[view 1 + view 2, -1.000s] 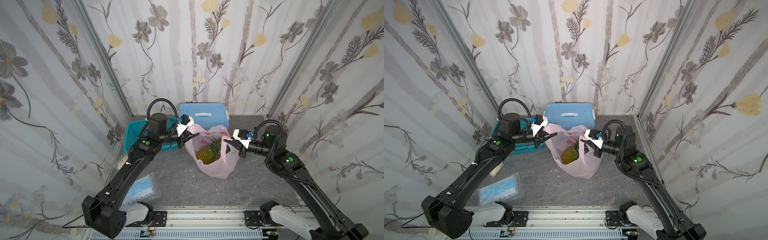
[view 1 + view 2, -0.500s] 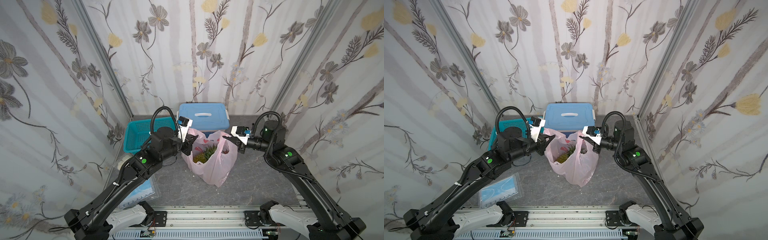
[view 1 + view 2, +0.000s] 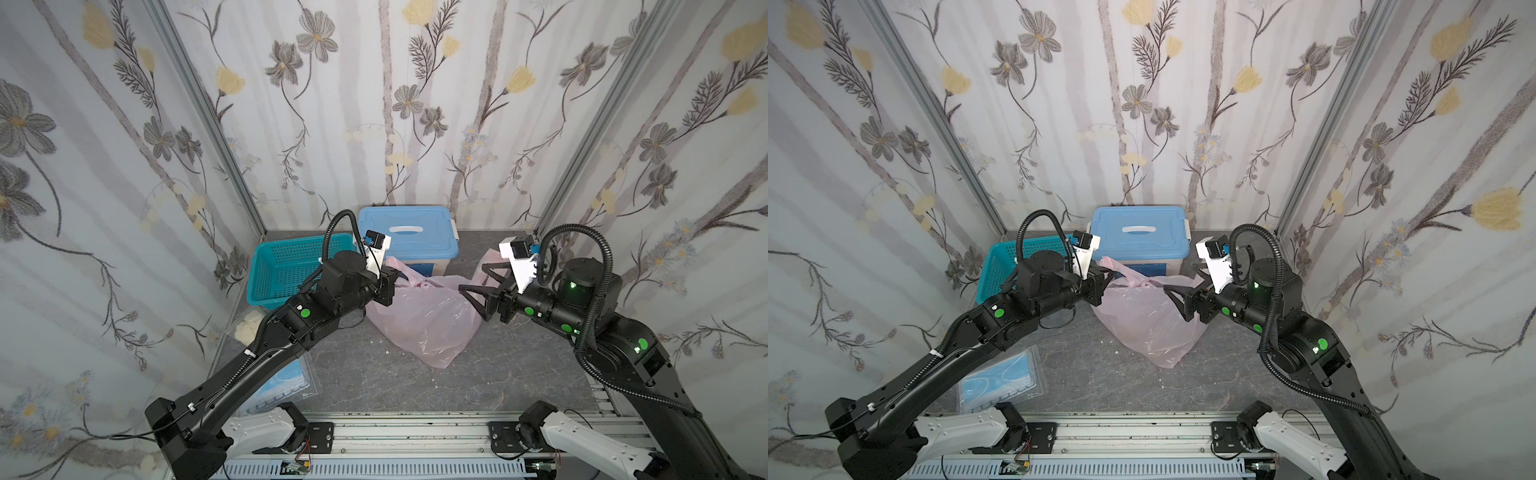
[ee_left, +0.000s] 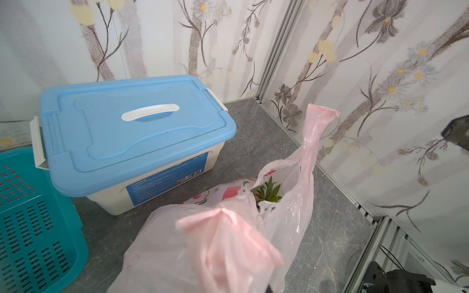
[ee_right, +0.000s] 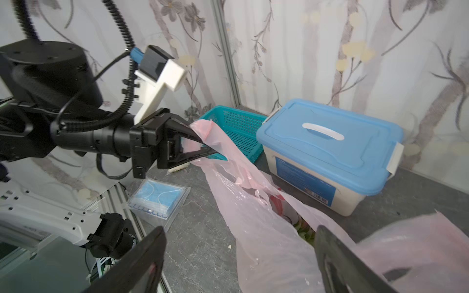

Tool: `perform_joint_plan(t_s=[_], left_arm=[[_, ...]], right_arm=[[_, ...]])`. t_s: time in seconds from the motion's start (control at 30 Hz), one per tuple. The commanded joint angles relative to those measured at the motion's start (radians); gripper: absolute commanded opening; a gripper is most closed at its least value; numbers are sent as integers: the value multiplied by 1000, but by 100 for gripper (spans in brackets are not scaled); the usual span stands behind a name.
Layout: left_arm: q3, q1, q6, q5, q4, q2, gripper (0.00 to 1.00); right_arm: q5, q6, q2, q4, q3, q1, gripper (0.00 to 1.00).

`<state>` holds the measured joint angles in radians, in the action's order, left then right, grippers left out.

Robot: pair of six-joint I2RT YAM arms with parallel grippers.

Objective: Place the pineapple into a plastic bag & tie a knot
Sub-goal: Adjust the plastic bag at the center of the board.

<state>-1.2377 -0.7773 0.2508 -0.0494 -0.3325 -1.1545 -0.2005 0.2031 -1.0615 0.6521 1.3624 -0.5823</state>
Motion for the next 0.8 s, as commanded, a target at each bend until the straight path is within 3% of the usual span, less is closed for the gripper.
perform_joint_plan(t_s=[0.0, 0.13, 0.2, 0.33, 0.53, 0.77], left_arm=[[15, 0, 29, 6, 34, 18, 0], [46, -1, 29, 15, 16, 59, 0], [56, -3, 27, 19, 7, 77, 0], [61, -3, 25, 11, 15, 82, 0], [61, -7, 23, 3, 10, 81, 0], [75, -7, 21, 13, 3, 99, 0]], right_arm=[[268, 77, -8, 91, 10, 26, 95], [139, 56, -45, 41, -43, 235, 96], [55, 46, -81, 0, -48, 287, 97], [-5, 4, -192, -54, -6, 325, 100], [103, -43, -275, -79, 6, 373, 100], [-15, -68, -376, -114, 3, 387, 100]])
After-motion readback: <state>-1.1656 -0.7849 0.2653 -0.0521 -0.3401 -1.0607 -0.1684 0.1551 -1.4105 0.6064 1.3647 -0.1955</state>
